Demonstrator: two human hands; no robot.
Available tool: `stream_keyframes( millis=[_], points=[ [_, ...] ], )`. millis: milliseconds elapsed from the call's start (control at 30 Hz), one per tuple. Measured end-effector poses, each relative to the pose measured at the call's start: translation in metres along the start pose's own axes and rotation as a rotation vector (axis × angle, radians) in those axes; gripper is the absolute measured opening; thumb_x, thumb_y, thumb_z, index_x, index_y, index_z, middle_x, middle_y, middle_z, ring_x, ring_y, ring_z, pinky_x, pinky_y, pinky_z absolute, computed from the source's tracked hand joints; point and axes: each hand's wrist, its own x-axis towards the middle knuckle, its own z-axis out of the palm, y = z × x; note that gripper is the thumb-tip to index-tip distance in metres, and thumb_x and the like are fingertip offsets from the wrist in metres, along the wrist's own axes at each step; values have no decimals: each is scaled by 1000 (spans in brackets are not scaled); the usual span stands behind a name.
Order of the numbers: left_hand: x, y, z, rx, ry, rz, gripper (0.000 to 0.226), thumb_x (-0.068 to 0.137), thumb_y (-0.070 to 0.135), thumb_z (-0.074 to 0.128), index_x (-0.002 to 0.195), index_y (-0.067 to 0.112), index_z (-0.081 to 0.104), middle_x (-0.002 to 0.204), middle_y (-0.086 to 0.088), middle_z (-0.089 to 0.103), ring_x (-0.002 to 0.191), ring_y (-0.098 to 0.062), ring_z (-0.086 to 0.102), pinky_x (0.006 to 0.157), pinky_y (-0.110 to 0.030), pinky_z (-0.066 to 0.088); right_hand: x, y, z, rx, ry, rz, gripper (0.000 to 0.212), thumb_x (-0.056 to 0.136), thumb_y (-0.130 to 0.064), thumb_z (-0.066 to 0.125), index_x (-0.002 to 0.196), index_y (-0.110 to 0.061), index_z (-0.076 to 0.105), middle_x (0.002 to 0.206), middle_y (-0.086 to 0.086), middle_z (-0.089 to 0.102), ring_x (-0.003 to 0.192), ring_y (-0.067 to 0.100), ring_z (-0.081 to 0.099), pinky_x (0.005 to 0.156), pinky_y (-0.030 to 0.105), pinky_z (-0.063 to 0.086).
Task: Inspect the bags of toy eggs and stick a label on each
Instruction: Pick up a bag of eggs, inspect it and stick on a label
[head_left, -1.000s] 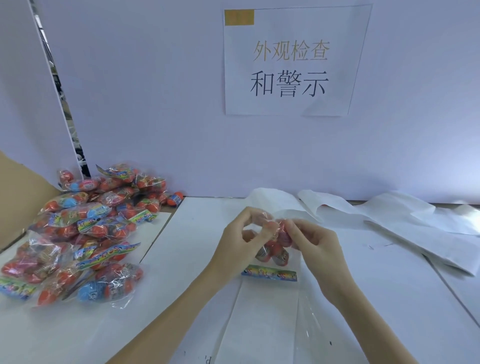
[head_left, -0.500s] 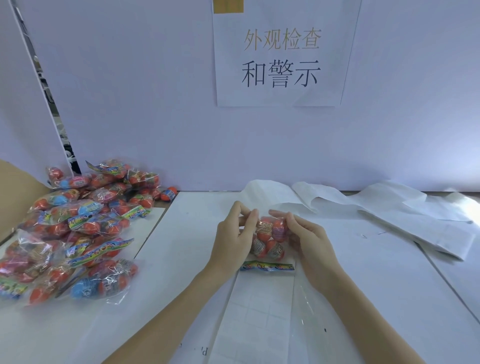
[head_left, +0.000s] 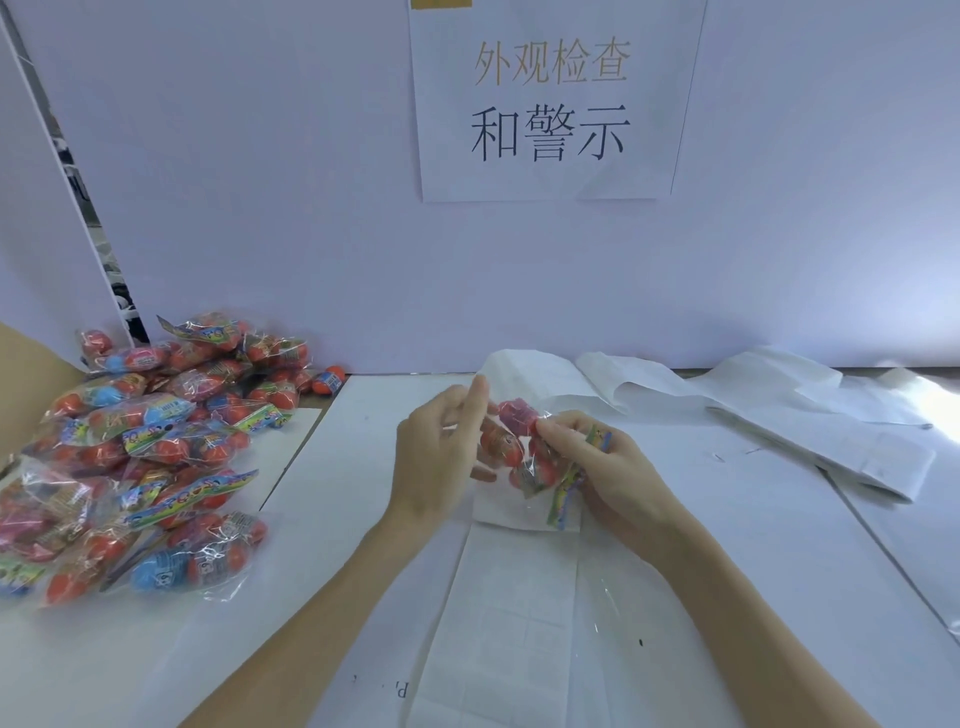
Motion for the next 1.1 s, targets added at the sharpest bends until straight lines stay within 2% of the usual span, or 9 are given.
stream_keyframes(
  millis=[133, 233, 300, 400, 567, 633, 867, 1000, 1100],
  points=[
    [5, -1, -6, 83, -52, 61, 18, 100, 30, 70, 89, 17, 75, 84, 0, 75, 63, -21, 71, 63, -38, 61, -2, -2, 3, 3, -6, 17, 42, 82, -48, 80, 91, -8, 77, 80, 9, 61, 72, 29, 60, 67, 36, 53],
    [8, -3, -8, -10, -78, 15, 10, 99, 18, 71, 89, 15, 73, 84, -2, 74, 68, -15, 67, 63, -25, 56, -2, 1, 4, -22, 26, 48, 66, 87, -61, 72, 106, 3, 75, 97, 21, 74, 84, 34, 71, 74, 38, 59],
    [10, -6, -10, 24, -37, 38, 13, 101, 15, 66, 89, 13, 71, 81, 1, 72, 67, -14, 66, 60, -26, 55, -2, 3, 4, 23, 67, 82, 59, 95, -59, 59, 108, -5, 80, 109, 23, 77, 103, 46, 73, 89, 51, 61],
    [11, -11, -9, 137, 52, 80, 18, 104, 15, 61, 88, 13, 69, 81, 4, 72, 72, -18, 70, 68, -37, 61, 1, 8, 2, -8, 141, 81, 49, 108, -49, 44, 112, -17, 82, 116, 25, 75, 120, 65, 51, 106, 74, 41],
    [5, -16, 2, 245, 107, 115, 20, 107, 16, 56, 90, 15, 65, 83, 5, 70, 78, -6, 66, 74, -24, 56, 2, 7, 6, 63, 161, 87, 43, 111, -42, 40, 125, -25, 77, 118, 12, 77, 109, 30, 75, 79, 35, 63],
    [5, -16, 5, 239, 110, 130, 20, 107, 16, 56, 89, 17, 64, 83, 7, 70, 78, -2, 64, 71, -16, 51, 3, 6, 5, 78, 165, 100, 43, 111, -44, 40, 126, -26, 76, 117, 11, 78, 106, 31, 76, 73, 34, 63],
    [9, -15, -7, 207, 181, 116, 18, 107, 19, 56, 91, 17, 62, 83, 7, 68, 73, -5, 64, 66, -15, 50, 1, 6, 3, -5, 66, 71, 42, 103, -46, 59, 115, -12, 80, 117, 16, 77, 110, 31, 74, 98, 39, 59],
    [13, -11, -12, 103, 63, 31, 20, 106, 28, 59, 95, 14, 66, 81, 7, 70, 72, -12, 66, 69, -35, 60, 3, 9, 4, 5, 95, 79, 35, 105, -37, 57, 103, -14, 83, 110, 19, 78, 101, 32, 76, 98, 45, 59],
    [14, -10, -13, 138, 16, 65, 23, 106, 19, 58, 89, 8, 67, 80, 4, 70, 74, -20, 67, 64, -34, 59, 3, 9, 4, 11, 116, 84, 39, 109, -36, 49, 102, -20, 84, 108, 17, 79, 101, 32, 77, 94, 44, 61]
  ],
)
